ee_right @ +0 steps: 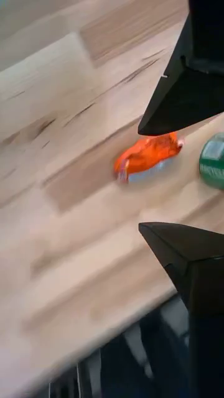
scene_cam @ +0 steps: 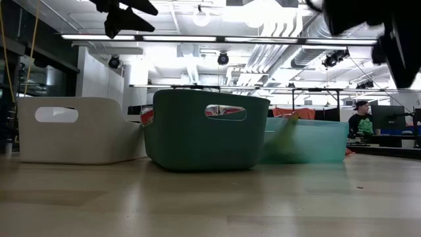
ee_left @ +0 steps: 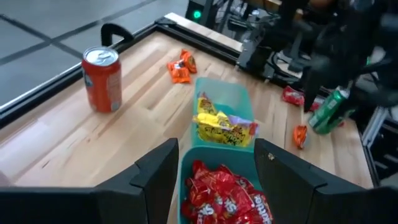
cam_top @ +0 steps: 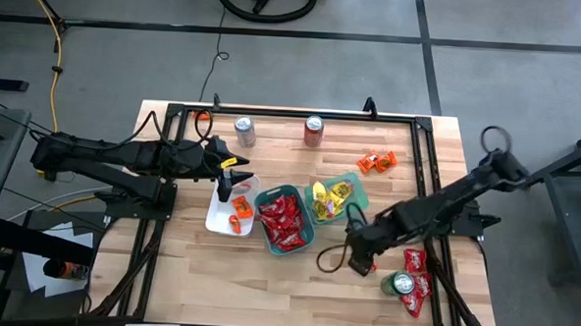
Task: Sort candy
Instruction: Put the orange chocolate into the white bin
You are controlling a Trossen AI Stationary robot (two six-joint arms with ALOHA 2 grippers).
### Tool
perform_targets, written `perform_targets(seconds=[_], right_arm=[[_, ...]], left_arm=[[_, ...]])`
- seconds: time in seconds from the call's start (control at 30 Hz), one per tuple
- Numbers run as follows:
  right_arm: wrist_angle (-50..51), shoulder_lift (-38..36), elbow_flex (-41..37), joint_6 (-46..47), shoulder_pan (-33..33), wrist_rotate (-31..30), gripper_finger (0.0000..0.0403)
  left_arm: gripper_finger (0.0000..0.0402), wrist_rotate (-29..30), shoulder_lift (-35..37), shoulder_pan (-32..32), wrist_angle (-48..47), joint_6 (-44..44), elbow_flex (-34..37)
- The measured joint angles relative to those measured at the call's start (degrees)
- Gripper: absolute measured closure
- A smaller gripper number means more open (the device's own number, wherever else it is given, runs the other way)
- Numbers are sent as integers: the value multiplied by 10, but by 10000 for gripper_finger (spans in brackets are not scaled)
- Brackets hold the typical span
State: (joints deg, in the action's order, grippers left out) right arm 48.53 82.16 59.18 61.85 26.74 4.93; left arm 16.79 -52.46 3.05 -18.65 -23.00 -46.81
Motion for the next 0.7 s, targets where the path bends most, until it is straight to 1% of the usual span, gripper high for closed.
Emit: perform_targets(seconds=[0.2, 0.33, 0.43, 0.57, 0.7], right_arm=[[5, 102, -1, 53, 3, 0, 167], [-2, 148, -1, 59, 3, 32, 167], [-6, 174, -1, 67, 3, 60, 167], [-28, 198, -1, 67, 3, 68, 167], [-46, 205, 0, 67, 3, 68, 172]], left_arm=[[206, 3, 0, 0, 1, -9, 0], [206, 3, 0, 0, 1, -10, 0], [206, 3, 0, 0, 1, -10, 0], [206, 3, 0, 0, 1, -10, 0], [206, 3, 0, 0, 0, -10, 0]])
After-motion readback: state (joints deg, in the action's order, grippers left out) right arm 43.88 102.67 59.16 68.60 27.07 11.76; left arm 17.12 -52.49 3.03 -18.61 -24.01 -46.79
